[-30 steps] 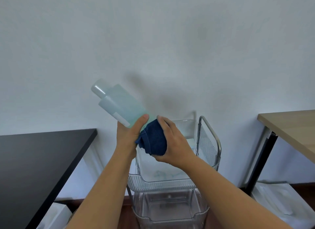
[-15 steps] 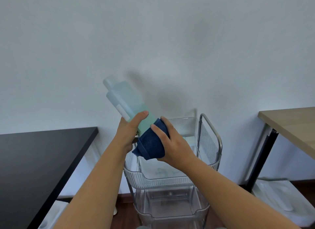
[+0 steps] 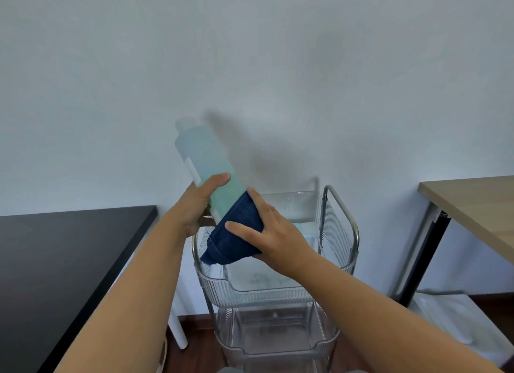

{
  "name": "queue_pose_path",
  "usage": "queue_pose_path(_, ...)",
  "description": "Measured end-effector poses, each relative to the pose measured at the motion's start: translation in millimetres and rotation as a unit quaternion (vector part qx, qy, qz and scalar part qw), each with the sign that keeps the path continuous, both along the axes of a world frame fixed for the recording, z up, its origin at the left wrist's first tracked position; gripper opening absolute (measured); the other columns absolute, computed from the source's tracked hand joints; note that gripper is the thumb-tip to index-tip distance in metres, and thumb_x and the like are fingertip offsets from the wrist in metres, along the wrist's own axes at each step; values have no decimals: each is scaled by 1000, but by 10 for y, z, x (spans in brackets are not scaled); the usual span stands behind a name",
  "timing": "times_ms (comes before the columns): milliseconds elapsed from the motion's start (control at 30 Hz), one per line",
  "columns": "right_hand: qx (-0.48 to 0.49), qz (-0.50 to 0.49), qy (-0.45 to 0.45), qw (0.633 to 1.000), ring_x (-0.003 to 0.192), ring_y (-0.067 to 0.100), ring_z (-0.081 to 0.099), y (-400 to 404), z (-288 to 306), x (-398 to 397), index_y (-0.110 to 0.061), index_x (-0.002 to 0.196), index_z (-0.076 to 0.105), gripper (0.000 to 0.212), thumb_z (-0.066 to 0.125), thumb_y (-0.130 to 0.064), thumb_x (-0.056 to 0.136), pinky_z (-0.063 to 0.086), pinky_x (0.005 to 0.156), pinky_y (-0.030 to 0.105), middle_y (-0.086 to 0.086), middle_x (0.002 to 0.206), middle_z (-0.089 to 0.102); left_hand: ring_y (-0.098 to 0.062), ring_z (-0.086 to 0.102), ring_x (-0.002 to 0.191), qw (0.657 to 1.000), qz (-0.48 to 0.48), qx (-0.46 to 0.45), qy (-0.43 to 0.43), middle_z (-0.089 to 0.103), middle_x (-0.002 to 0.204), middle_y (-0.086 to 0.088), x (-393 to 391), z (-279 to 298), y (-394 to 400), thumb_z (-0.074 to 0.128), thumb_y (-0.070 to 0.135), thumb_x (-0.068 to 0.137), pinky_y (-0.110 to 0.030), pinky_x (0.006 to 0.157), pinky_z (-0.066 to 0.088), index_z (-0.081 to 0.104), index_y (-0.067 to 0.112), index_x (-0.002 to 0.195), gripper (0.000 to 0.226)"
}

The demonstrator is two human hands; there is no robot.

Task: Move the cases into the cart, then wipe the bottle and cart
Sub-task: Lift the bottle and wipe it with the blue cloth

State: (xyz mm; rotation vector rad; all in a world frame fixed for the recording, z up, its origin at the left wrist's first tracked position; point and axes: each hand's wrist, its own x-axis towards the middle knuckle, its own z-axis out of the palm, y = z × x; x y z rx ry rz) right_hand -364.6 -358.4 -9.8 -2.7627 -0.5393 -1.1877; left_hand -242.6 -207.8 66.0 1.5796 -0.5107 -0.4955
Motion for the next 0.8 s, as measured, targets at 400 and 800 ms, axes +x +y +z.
queue_pose_path(400,-55,12,83,995,114,33,55,-65,57,-34,-47,147,19,93,68,-3,83,58,60,38,15,162,3,-21,76,80,998,-5,31,-58,77,97,0,16,81,131,76,57,64,-35,59,58,65,31,113,56)
queue_pose_path(800,27,11,91,995,130,35,47,-38,51,-93,-44,142,38,74,75,-22,82,59,72,50,16,161,1,-17,76,80,987,60,-129,-70,77,92,2,-215,-91,-27,76,32,75,-32,55,57,71,38,91,18)
